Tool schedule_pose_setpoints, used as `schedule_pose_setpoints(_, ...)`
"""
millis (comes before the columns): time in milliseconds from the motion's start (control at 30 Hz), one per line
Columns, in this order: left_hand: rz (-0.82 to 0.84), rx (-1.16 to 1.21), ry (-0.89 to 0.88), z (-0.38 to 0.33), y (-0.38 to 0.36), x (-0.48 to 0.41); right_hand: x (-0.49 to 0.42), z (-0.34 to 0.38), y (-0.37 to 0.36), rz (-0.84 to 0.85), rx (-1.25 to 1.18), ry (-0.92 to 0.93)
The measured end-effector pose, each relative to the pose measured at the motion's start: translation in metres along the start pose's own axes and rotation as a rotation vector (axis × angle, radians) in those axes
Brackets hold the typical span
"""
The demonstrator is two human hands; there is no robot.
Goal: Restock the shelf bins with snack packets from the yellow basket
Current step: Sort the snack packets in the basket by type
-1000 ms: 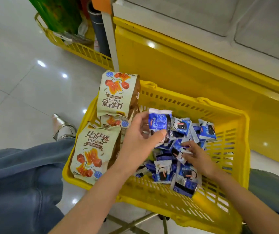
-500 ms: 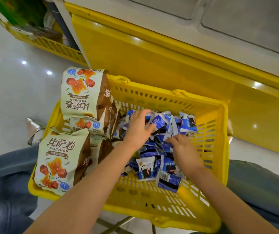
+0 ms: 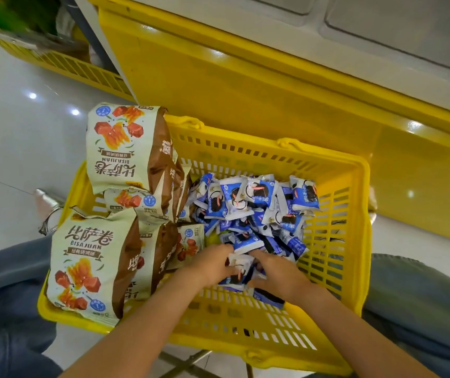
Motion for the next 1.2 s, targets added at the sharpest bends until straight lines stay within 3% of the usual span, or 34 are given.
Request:
schedule_pose_setpoints(167,-0.286,0.467,-0.022,-0.003,0.034,0.022,-0.003,0.016,0.013,-0.173,-0.665,-0.004)
schedule_pose_setpoints(300,-0.365,0.648,-0.075,-0.011,0.052,0.045,-0.004,0.031,0.037,-0.331,-1.02,0.083)
schedule_pose_setpoints(400,-0.545,0.677,-0.113,-0.017,0.078,0.068,-0.009,0.037,0.034,-0.357,-0.834,0.109)
schedule_pose_setpoints(567,-0.732,0.769,-0.165,-0.018,0.12,0.098,-0.03,0.051,-0.022,-0.072,-0.365,0.131)
schedule_pose_setpoints(867,-0.756,0.857,-0.14,-0.011,0.131,0.115,-0.063,0.075,-0.032,-0.04,0.188,0.018)
schedule_pose_setpoints(1000,-0.759,0.911,-0.101,-0.012,0.116,0.104,-0.046,0.073,-0.012,-0.133,0.061,0.074)
schedule_pose_setpoints(1200,-0.599,0.567,0.156,-0.009,0.057,0.055,0.007,0.021,0.045,-0.317,-0.28,-0.018)
Point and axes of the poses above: each hand's wrist, its own x-axis away from the middle knuckle, its own y-axis out of the back of the hand, z = x × y, the point moved 5 cm from there along -x, towards the middle knuckle
